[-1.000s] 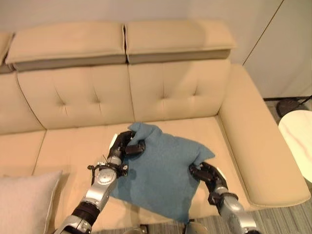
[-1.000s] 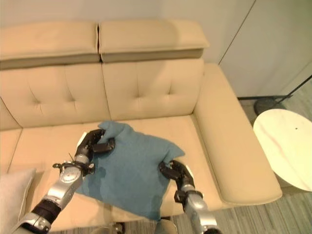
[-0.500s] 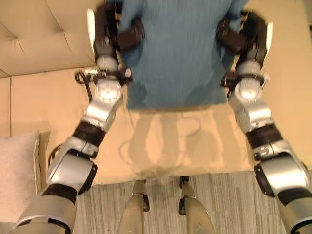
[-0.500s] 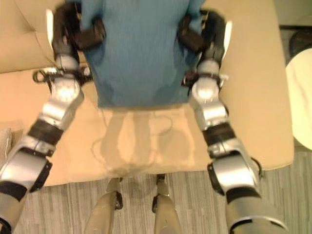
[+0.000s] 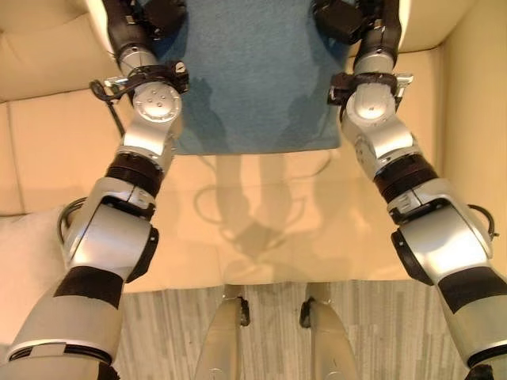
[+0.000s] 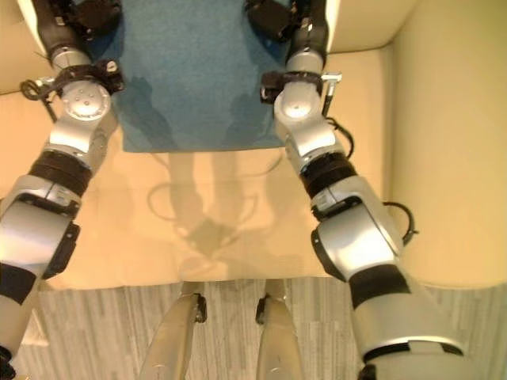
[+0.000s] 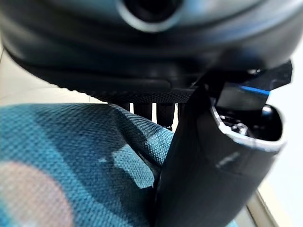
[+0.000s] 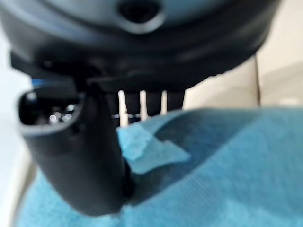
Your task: Pick up all the scattered cushions and arrange them neatly on the sofa.
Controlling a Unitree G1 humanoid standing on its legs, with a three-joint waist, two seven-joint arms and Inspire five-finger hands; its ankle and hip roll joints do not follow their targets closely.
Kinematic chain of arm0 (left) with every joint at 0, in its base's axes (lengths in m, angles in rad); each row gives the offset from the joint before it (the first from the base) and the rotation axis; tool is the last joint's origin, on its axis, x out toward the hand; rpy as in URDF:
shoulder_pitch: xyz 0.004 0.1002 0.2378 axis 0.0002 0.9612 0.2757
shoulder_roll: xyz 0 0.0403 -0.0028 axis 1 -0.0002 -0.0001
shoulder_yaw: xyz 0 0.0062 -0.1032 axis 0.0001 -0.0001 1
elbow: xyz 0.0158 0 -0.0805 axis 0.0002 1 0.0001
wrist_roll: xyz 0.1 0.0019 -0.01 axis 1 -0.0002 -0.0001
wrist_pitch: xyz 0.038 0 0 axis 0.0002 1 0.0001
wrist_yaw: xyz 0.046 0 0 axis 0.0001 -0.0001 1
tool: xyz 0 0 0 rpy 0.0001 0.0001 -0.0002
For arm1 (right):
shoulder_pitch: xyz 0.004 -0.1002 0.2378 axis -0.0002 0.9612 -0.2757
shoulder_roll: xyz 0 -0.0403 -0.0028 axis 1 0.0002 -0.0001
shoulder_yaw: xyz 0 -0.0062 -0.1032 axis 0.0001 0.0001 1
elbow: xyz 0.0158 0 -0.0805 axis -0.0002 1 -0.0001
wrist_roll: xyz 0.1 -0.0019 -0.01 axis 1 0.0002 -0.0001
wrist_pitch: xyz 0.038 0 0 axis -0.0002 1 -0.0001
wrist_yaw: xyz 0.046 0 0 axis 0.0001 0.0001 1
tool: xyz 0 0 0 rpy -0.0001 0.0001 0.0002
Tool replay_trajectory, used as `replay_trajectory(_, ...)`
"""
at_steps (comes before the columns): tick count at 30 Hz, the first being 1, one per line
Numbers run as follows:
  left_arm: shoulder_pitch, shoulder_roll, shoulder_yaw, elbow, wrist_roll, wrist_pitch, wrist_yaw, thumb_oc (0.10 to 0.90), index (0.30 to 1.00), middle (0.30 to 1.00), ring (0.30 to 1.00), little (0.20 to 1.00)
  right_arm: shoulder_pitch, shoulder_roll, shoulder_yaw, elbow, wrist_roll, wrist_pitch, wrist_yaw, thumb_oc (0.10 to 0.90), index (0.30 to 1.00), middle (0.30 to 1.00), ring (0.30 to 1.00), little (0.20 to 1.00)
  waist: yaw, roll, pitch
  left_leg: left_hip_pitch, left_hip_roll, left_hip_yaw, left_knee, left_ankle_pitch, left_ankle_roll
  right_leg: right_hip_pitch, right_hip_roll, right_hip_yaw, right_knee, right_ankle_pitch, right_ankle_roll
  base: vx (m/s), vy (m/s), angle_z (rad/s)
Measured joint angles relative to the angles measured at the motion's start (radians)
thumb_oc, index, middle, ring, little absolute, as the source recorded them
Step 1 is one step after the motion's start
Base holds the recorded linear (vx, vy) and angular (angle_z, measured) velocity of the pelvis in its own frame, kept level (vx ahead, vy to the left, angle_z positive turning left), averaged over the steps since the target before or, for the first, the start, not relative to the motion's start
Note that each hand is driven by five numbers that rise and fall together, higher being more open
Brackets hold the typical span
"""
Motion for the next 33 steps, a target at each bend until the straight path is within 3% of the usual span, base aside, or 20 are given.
replay_trajectory(2, 0.001, 0.010, 0.004, 0.016, -0.043, -0.006, -0.013, 0.800, 0.900, 0.900, 0.900, 0.900, -0.011, -0.004, -0.010, -0.005, 0.013, 0.000, 0.005, 0.800, 0.900, 0.900, 0.900, 0.900, 0.006, 0.012, -0.007, 0.159, 0.058, 0.013, -0.265, 0.068, 0.016, -0.001, 0.052, 0.001, 0.000, -0.002, 0.003, 0.02, -0.028, -0.27)
replay_trajectory(4, -0.008, 0.016, 0.009, 0.021, -0.078, 0.001, -0.041, 0.800, 0.900, 0.900, 0.900, 0.900, -0.017, -0.022, -0.007, -0.011, 0.030, 0.001, 0.009, 0.800, 0.900, 0.900, 0.900, 0.900, -0.001, -0.006, 0.006, 0.162, 0.054, 0.022, -0.264, 0.078, 0.014, 0.000, 0.050, 0.000, -0.001, 0.001, 0.000, 0.03, -0.042, -0.15)
replay_trajectory(10, 0.005, 0.027, -0.009, 0.036, -0.106, 0.068, -0.146, 0.800, 0.900, 0.900, 0.900, 0.900, -0.014, -0.056, -0.011, -0.028, 0.053, 0.021, 0.049, 0.800, 0.900, 0.900, 0.900, 0.900, 0.003, -0.007, 0.007, 0.181, 0.042, 0.030, -0.245, 0.077, 0.014, 0.030, 0.042, -0.001, -0.001, -0.007, 0.009, 0.03, -0.045, 0.00)
replay_trajectory(15, 0.054, 0.087, -0.002, -0.025, -0.125, 0.092, -0.185, 0.800, 0.900, 0.900, 0.900, 0.900, 0.068, -0.110, -0.081, -0.188, 0.077, 0.024, 0.072, 0.800, 0.900, 0.900, 0.900, 0.900, 0.004, -0.004, 0.008, 0.194, 0.044, 0.031, -0.255, 0.091, 0.004, 0.040, 0.046, 0.000, -0.001, -0.031, 0.014, 0.04, -0.043, -0.01)
replay_trajectory(19, 0.226, 0.175, 0.009, -0.238, -0.224, 0.121, -0.249, 0.800, 0.900, 0.900, 0.900, 0.900, 0.261, -0.153, -0.216, -0.431, 0.108, -0.001, 0.094, 0.800, 0.900, 0.900, 0.900, 0.900, 0.002, 0.011, 0.020, 0.285, 0.050, 0.027, -0.269, 0.086, 0.001, 0.124, 0.057, -0.002, -0.001, -0.047, 0.009, 0.05, -0.033, -0.02)
replay_trajectory(23, 0.346, 0.217, 0.040, -0.333, -0.248, 0.127, -0.298, 0.800, 0.900, 0.900, 0.900, 0.900, 0.398, -0.181, -0.298, -0.493, 0.139, -0.023, 0.124, 0.800, 0.900, 0.900, 0.900, 0.900, -0.001, 0.012, 0.020, 0.340, 0.056, 0.027, -0.269, 0.073, 0.001, 0.181, 0.059, -0.003, -0.001, -0.060, 0.006, 0.05, -0.024, 0.02)
replay_trajectory(25, 0.552, 0.225, 0.175, -0.562, -0.262, 0.120, -0.328, 0.800, 0.900, 0.900, 0.900, 0.900, 0.561, -0.171, -0.394, -0.633, 0.166, -0.036, 0.184, 0.800, 0.900, 0.900, 0.900, 0.900, -0.003, 0.012, 0.020, 0.356, 0.055, 0.032, -0.269, 0.066, 0.003, 0.195, 0.058, -0.002, -0.001, -0.063, 0.006, 0.11, -0.013, -0.03)
replay_trajectory(28, 0.763, 0.208, 0.243, -0.650, -0.253, 0.120, -0.354, 0.800, 0.900, 0.900, 0.900, 0.900, 0.769, -0.152, -0.463, -0.678, 0.180, -0.045, 0.240, 0.800, 0.900, 0.900, 0.900, 0.900, 0.002, 0.011, 0.020, 0.422, 0.050, 0.036, -0.269, 0.040, 0.006, 0.258, 0.058, -0.002, -0.001, -0.080, 0.006, 0.13, -0.005, -0.06)
replay_trajectory(30, 1.028, 0.155, 0.315, -0.717, -0.244, 0.112, -0.379, 0.800, 0.900, 0.900, 0.900, 0.900, 0.996, -0.091, -0.548, -0.727, 0.180, -0.052, 0.279, 0.800, 0.900, 0.900, 0.900, 0.900, -0.004, 0.013, 0.019, 0.519, 0.046, 0.044, -0.269, 0.009, 0.009, 0.347, 0.051, 0.002, -0.001, -0.105, 0.015, 0.08, -0.034, -0.08)
replay_trajectory(32, 1.169, 0.126, 0.347, -0.722, -0.217, 0.124, -0.383, 0.800, 0.900, 0.900, 0.900, 0.900, 1.097, -0.061, -0.593, -0.728, 0.179, -0.052, 0.297, 0.800, 0.900, 0.900, 0.900, 0.900, -0.010, 0.012, 0.014, 0.552, 0.044, 0.048, -0.269, -0.010, 0.011, 0.375, 0.046, 0.005, 0.009, -0.127, 0.024, 0.01, -0.127, -0.06)
replay_trajectory(33, 1.252, 0.074, 0.384, -0.720, -0.211, 0.131, -0.398, 0.800, 0.900, 0.900, 0.900, 0.900, 1.160, -0.039, -0.636, -0.720, 0.178, -0.050, 0.322, 0.800, 0.900, 0.900, 0.900, 0.900, -0.018, 0.015, 0.012, 0.570, 0.046, 0.049, -0.269, -0.015, 0.014, 0.377, 0.042, 0.019, 0.039, -0.148, 0.027, -0.01, -0.261, -0.02)
